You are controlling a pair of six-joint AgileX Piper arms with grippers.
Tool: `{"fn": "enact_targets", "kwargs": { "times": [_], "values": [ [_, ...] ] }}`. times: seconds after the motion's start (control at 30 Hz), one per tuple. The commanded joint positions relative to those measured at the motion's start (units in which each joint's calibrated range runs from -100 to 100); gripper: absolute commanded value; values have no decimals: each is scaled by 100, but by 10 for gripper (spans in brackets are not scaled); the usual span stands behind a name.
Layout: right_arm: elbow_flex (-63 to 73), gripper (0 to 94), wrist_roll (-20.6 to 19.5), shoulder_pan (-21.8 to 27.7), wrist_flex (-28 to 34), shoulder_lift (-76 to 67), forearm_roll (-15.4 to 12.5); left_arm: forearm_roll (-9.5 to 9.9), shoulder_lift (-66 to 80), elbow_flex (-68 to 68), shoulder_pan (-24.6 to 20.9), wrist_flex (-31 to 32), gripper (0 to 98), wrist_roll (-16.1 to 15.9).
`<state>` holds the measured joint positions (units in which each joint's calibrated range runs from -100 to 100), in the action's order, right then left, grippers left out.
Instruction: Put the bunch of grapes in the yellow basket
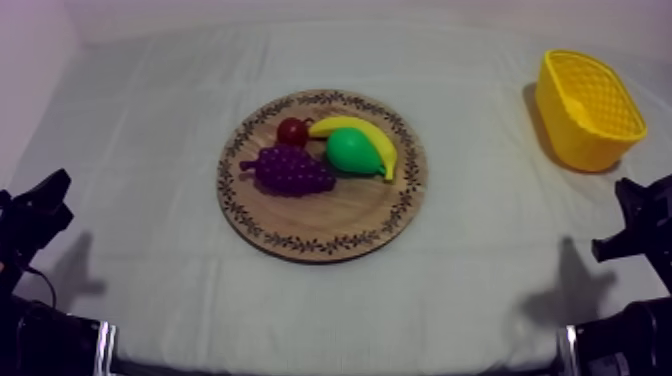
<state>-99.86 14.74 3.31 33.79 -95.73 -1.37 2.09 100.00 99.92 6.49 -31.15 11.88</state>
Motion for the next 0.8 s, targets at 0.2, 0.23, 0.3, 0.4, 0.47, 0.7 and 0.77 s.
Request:
{"fn": "enact_targets", "kwargs": {
  "times": [0.2,0.23,0.3,0.4,0.47,0.7,0.77],
  "values": [
    [66,6,-28,-99,12,57,113,4,0,-4,-1,3,1,-1],
    [105,6,-31,-125,2,95,143,4,0,-4,-1,3,1,0],
    [222,5,-51,-187,-22,217,205,4,0,-4,-1,3,1,1],
    [508,5,-78,-301,-30,520,281,4,0,-4,-1,3,1,1],
    [779,5,-92,-395,-1,796,319,4,0,-4,-1,3,1,1],
    [2117,5,-105,-795,259,2137,382,4,0,-4,-1,3,1,1],
    [2538,5,-85,-888,296,2569,373,4,0,-4,-1,3,1,1]
  ]
}}
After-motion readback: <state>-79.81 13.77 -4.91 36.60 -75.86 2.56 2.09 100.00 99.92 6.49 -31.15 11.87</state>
